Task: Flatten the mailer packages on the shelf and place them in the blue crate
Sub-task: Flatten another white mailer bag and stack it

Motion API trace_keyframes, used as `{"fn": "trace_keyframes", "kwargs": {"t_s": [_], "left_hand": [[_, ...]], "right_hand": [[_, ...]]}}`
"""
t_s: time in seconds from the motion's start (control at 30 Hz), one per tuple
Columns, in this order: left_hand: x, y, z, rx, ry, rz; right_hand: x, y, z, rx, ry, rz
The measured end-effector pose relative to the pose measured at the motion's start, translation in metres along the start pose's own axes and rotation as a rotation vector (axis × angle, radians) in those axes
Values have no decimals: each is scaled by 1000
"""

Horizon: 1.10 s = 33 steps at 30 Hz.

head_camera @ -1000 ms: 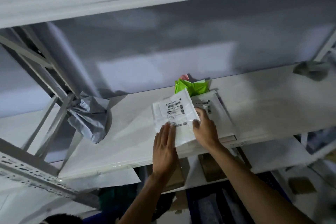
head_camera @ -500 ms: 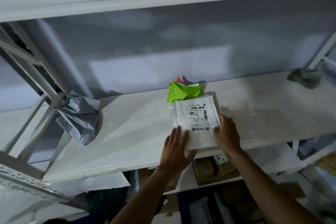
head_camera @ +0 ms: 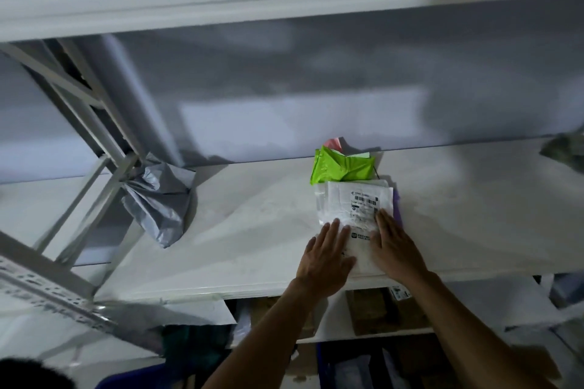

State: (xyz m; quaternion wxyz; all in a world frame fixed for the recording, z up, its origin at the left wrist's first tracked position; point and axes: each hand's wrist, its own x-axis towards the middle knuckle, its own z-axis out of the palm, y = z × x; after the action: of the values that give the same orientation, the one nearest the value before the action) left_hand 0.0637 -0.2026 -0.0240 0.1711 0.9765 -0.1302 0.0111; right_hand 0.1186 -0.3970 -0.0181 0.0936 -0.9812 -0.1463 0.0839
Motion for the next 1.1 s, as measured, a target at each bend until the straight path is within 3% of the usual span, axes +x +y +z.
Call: {"fn": "trace_keyframes", "kwargs": {"t_s": [0.2, 0.4, 0.7, 0.87, 1.1], "left_hand": [[12, 0, -17, -51, -54, -10], [4, -16, -41, -157, -14, -96], [-50, -99, -91, -290, 203, -490], [-91, -166, -118, -269, 377, -749], [-126, -242, -138, -218, 447, -1036]], "right_hand": [[2, -16, -28, 148, -17, 158], [17, -29, -27, 99, 200, 162], [47, -142, -34, 168, 266, -85], [61, -226, -19, 283, 54, -246], [74, -322, 2, 265, -155, -377]]}}
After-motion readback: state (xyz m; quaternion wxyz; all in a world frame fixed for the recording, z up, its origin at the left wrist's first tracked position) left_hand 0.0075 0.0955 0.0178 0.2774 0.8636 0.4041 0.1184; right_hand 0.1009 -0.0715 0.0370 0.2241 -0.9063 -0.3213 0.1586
